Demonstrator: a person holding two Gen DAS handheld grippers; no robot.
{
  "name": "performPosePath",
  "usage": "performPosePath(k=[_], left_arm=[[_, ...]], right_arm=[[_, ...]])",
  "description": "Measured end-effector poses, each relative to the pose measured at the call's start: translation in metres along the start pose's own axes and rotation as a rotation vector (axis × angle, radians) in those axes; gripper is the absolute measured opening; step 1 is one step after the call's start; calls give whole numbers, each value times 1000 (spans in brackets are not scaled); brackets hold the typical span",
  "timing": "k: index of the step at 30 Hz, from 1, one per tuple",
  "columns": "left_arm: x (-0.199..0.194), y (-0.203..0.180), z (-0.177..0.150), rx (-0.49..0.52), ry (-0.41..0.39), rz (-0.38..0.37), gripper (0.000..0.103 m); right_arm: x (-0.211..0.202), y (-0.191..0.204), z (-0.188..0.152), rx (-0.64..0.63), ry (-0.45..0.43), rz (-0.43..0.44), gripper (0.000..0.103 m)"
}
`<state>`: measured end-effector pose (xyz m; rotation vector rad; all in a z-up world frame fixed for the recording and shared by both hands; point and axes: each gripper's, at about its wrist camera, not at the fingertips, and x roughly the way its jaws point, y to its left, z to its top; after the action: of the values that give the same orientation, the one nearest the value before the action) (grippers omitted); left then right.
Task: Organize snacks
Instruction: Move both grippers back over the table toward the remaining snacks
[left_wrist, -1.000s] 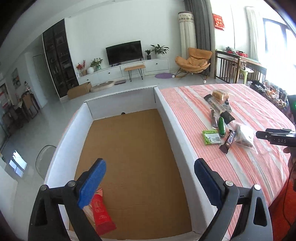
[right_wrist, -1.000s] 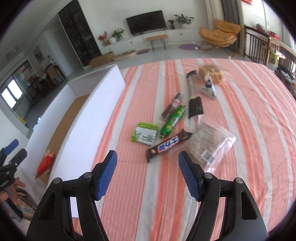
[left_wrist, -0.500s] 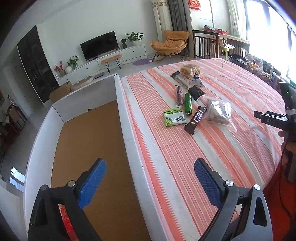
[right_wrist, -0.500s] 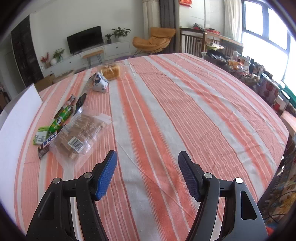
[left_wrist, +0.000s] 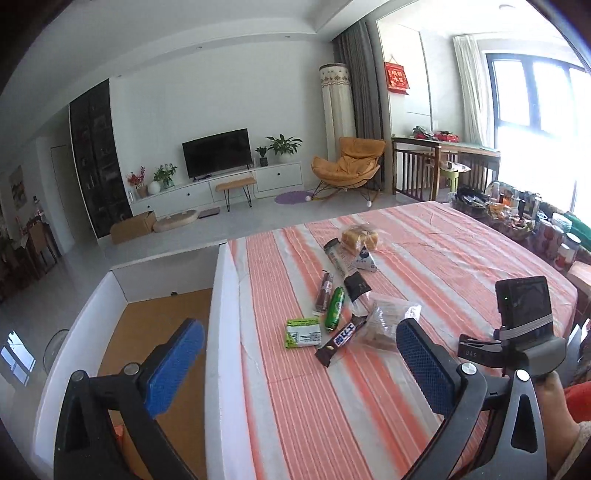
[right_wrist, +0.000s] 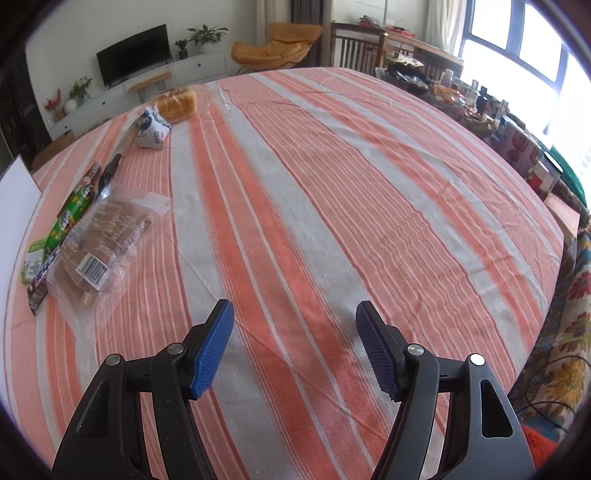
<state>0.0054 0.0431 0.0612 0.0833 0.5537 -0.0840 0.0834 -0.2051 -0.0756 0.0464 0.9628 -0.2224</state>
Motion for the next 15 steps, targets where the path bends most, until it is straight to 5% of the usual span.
performPosePath(k=[5,9,15], left_arm=[[52,-62,-25,-7,192,-217,103],[104,-90,-60,52,312,-191,103],[151,-73,-87,-7,403,-116,103]], right_arm=[[-1,-15,-4,18,-8,7,79],[-4,-25,-7,27,-7,10,81],[-4,-29,-9,21,-5,19,86]])
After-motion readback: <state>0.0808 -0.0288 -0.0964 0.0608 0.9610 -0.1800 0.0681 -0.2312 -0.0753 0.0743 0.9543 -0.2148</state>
